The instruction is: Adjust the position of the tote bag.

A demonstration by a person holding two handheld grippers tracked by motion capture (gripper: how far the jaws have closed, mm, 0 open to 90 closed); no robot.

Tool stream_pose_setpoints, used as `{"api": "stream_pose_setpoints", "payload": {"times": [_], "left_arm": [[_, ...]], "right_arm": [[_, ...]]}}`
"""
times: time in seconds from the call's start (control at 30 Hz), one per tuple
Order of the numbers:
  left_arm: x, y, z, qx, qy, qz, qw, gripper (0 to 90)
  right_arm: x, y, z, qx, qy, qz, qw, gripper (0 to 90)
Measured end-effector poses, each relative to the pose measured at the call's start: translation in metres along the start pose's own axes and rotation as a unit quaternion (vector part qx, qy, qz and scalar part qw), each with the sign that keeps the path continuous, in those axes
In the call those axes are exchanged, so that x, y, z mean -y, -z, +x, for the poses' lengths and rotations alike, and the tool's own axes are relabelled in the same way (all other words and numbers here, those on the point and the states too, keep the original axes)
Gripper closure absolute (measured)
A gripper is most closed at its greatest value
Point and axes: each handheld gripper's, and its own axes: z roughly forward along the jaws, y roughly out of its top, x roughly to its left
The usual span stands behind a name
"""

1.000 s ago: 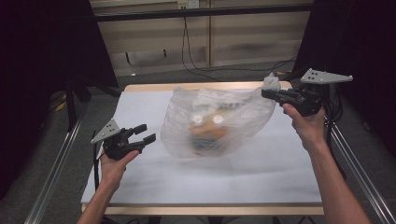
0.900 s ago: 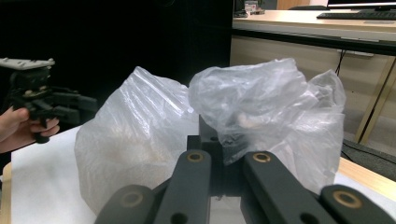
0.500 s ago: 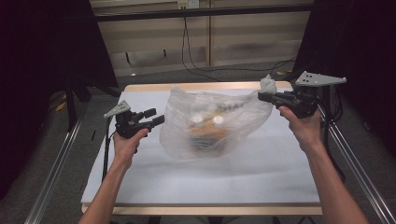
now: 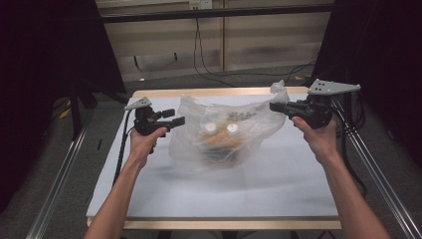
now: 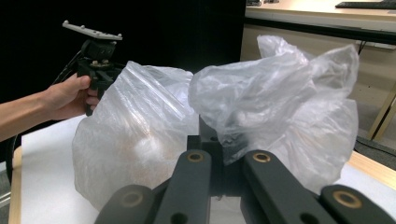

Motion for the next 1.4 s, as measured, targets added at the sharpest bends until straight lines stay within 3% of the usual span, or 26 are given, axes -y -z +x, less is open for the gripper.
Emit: {"api": "stream_pose_setpoints", "payload": {"times": [0.03,0.1,0.13,0.2,0.3,0.4,0.5,0.67,0.8,0.87,1.0,1.2,1.27,1.4], "left_arm": [[0.001,-0.002,0.001,0.021,0.006,0.007,0.9997,28.8],[0.005,-0.007,0.001,0.029,0.003,0.03,0.9991,32.5],[0.007,-0.009,0.001,0.044,0.003,0.044,0.9981,34.8],[0.008,-0.011,-0.002,0.06,-0.003,0.053,0.9968,47.3],[0.007,-0.012,-0.007,0.078,-0.014,0.045,0.9958,73.1],[0.005,-0.012,-0.011,0.077,-0.022,0.044,0.9958,89.8],[0.003,-0.007,-0.011,0.067,-0.03,0.044,0.9963,90.0],[-0.007,0.01,-0.014,0.049,-0.032,0.005,0.9983,90.0],[-0.023,0.027,-0.019,0.032,-0.053,-0.008,0.998,90.0],[-0.029,0.035,-0.022,0.035,-0.058,-0.024,0.9974,90.0],[-0.04,0.049,-0.034,0.023,-0.081,-0.033,0.9959,90.0],[-0.046,0.065,-0.05,0.021,-0.1,-0.075,0.9919,90.0],[-0.045,0.07,-0.055,0.013,-0.118,-0.067,0.9907,90.0],[-0.042,0.08,-0.063,-0.001,-0.133,-0.057,0.9894,90.0]], "right_arm": [[0.0,-0.001,0.0,0.0,0.002,0.002,1.0,90.0],[0.001,-0.002,0.0,0.0,0.001,0.004,1.0,90.0],[0.001,-0.002,0.0,0.0,0.001,0.005,1.0,90.0],[0.001,-0.004,0.0,-0.002,0.001,0.005,1.0,90.0],[0.001,-0.005,0.001,-0.002,0.002,0.007,1.0,90.0],[0.002,-0.005,0.001,-0.001,0.002,0.009,1.0,90.0],[0.001,-0.005,-0.001,0.001,0.001,0.01,1.0,90.0],[-0.002,-0.003,-0.006,0.013,-0.002,0.003,0.9999,90.0],[-0.006,0.0,-0.01,0.016,-0.006,-0.003,0.9998,90.0],[-0.009,0.002,-0.01,0.02,-0.004,-0.005,0.9998,90.0],[-0.016,0.007,-0.01,0.027,0.003,-0.011,0.9996,90.0],[-0.027,0.019,-0.008,0.035,0.01,-0.039,0.9986,90.0],[-0.03,0.025,-0.006,0.033,0.009,-0.053,0.998,90.0],[-0.033,0.036,-0.001,0.031,0.015,-0.072,0.9968,90.0]]}}
